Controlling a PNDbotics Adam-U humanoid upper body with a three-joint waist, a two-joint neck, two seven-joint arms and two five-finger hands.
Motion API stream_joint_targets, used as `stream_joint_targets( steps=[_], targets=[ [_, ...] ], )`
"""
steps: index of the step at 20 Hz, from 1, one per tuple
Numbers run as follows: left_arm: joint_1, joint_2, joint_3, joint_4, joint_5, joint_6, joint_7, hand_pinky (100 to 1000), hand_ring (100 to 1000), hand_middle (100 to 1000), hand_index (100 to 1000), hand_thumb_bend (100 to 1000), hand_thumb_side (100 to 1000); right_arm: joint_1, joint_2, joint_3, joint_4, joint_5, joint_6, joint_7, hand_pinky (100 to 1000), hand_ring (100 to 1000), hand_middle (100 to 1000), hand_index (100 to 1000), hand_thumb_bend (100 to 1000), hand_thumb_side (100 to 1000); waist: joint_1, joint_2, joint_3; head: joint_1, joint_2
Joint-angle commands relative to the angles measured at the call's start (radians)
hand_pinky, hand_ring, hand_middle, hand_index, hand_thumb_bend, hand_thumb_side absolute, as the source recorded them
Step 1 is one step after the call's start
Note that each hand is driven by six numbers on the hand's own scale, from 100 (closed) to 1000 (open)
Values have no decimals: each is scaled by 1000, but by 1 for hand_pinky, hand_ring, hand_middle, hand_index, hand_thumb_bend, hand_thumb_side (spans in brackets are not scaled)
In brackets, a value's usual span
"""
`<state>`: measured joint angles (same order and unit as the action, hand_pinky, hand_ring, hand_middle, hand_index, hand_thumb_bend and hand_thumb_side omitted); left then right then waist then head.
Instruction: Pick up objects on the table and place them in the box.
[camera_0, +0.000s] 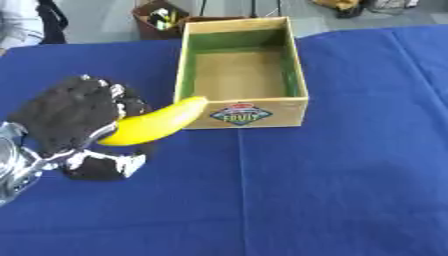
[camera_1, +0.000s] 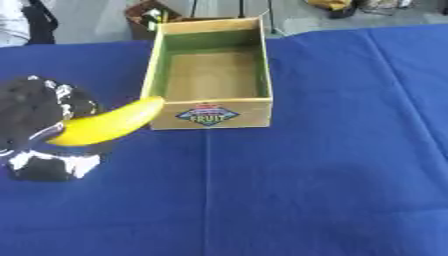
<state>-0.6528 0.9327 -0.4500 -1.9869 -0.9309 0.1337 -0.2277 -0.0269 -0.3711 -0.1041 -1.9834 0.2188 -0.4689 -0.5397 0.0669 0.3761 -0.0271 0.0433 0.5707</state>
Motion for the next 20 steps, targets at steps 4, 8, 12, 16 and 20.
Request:
stream_joint_targets(
  steps=[4,8,12,16,20],
  targets=[
    [-73,9,28,-13,10,2,-19,249,394,379,570,100,544,-4,-26,2,-17,-5,-2,5,705,624,537,717,100,828,4,-23,-15,8,5],
    [-133,-13,21,-13,23,-12,-61,249,393,378,568,100,551,-4,-28,6,-17,-8,-1,11,705,624,537,717,100,827,11,-24,-29,12,8],
    [-201,-50,17,-13,40,-10,-121,241,389,373,562,100,553,-4,-33,10,-17,-11,-1,17,706,623,537,718,100,827,18,-27,-44,18,9],
    [-264,-94,25,-10,48,18,-183,228,382,367,552,100,559,-5,-38,13,-17,-17,-4,22,706,623,536,718,100,826,25,-29,-59,24,11],
    [-324,-147,37,40,58,28,-222,219,377,362,544,100,563,-10,-44,16,-17,-23,-5,27,706,623,537,718,100,825,33,-28,-72,28,11]
  ],
)
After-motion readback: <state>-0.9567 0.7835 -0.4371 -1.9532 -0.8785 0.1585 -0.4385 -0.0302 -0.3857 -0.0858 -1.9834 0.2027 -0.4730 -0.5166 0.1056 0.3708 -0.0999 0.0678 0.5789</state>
